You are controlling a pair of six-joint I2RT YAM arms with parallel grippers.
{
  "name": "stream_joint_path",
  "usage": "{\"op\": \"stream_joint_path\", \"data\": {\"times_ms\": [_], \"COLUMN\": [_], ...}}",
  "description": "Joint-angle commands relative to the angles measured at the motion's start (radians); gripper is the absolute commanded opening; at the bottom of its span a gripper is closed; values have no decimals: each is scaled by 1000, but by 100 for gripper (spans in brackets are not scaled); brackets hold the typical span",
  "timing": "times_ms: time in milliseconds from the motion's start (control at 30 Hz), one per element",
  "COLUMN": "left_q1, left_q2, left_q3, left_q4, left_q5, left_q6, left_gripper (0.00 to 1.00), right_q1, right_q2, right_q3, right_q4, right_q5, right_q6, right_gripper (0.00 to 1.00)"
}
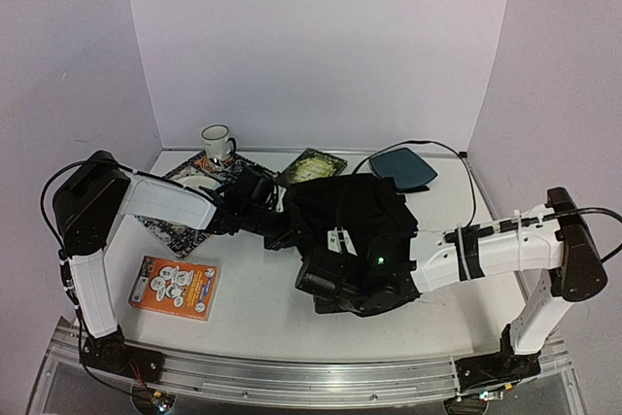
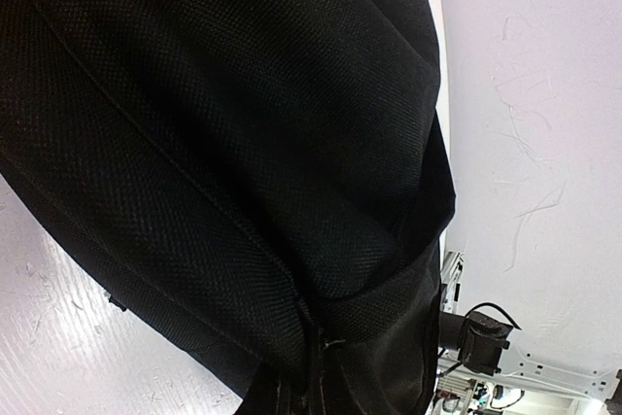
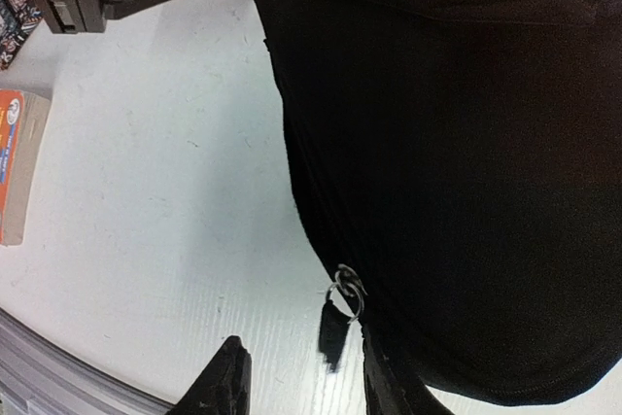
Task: Pack the student bag
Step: Grab the largest pocket of the student bag.
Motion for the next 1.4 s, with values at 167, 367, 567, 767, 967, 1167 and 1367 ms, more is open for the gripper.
{"op": "stream_joint_path", "data": {"times_ms": [167,367,567,767,967,1167,1367], "left_q1": [-19,-31,-52,-62,-62,-22,43], "left_q2": [-36,-40,-53,-71,-69,-1,77], "left_q3": [48,52,57,63,69,103,202], "left_q4": [58,59,63,67,67,44,-62], "left_q5": [16,12,6,6,-10,-14,-23], "left_q6": [-3,-10,-18,-22,-6,44,158], "left_gripper": [2,2,1,1,1,0,0], "right_q1": [1,2,1,-1,0,6,49], "right_q2": [-7,24,65,80,54,-37,-85], "right_q3": [-22,-13,-16,-21,-24,-51,-46], "right_q4": [-77,-75,-78,-105,-147,-169,-173], "right_q5": [42,86,122,156,157,115,39], "right_q6": [59,74,103,132,127,72,-39], "right_gripper": [40,36,32,26,1,0,0]}}
